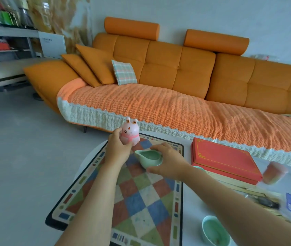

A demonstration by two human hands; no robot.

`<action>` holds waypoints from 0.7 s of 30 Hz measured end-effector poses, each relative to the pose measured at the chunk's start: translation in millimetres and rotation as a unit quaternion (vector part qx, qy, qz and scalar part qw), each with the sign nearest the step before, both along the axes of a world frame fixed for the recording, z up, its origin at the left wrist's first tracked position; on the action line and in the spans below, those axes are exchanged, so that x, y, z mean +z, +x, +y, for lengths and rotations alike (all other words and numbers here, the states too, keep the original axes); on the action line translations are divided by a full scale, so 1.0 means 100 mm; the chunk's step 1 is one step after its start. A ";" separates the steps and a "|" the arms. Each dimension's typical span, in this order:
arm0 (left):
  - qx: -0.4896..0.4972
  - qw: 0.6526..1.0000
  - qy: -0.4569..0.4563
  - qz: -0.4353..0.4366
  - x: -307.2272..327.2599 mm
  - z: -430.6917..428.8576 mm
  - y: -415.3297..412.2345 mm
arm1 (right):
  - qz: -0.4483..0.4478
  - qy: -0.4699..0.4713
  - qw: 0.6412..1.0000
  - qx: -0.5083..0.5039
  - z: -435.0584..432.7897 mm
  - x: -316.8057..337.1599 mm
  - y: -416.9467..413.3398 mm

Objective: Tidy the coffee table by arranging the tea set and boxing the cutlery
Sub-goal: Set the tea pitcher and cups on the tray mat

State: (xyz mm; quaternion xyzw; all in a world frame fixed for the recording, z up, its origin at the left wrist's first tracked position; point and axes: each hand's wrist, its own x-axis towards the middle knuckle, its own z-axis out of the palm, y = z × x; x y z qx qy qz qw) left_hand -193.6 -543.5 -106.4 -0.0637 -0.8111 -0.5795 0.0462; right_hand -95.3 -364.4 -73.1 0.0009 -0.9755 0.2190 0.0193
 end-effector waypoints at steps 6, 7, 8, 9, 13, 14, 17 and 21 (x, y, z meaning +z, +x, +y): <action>-0.002 1.000 -0.015 -0.014 0.07 -0.11 0.00 | -0.030 -0.040 0.999 0.017 -0.11 0.03 -0.04; 0.002 1.000 -0.026 -0.013 0.09 -0.15 0.03 | -0.034 -0.045 0.998 0.018 -0.11 0.04 -0.04; -0.002 0.999 -0.039 -0.010 0.11 -0.19 0.07 | -0.037 -0.045 0.998 0.015 -0.11 0.04 -0.03; -0.017 0.998 -0.056 -0.008 0.14 -0.23 0.11 | -0.036 -0.045 0.998 0.012 -0.13 0.05 -0.03; -0.128 0.986 -0.108 -0.022 0.30 -0.41 0.32 | -0.024 -0.074 0.997 0.002 -0.36 0.07 -0.08; -0.141 0.982 -0.124 -0.021 0.34 -0.45 0.38 | -0.019 -0.083 0.996 0.003 -0.45 0.08 -0.09; -0.159 0.974 -0.162 -0.009 0.37 -0.56 0.46 | 0.004 -0.107 0.994 0.002 -0.70 0.06 -0.12; -0.136 0.973 -0.186 0.012 0.29 -0.68 0.46 | -0.008 -0.126 0.992 -0.004 -0.81 0.07 -0.11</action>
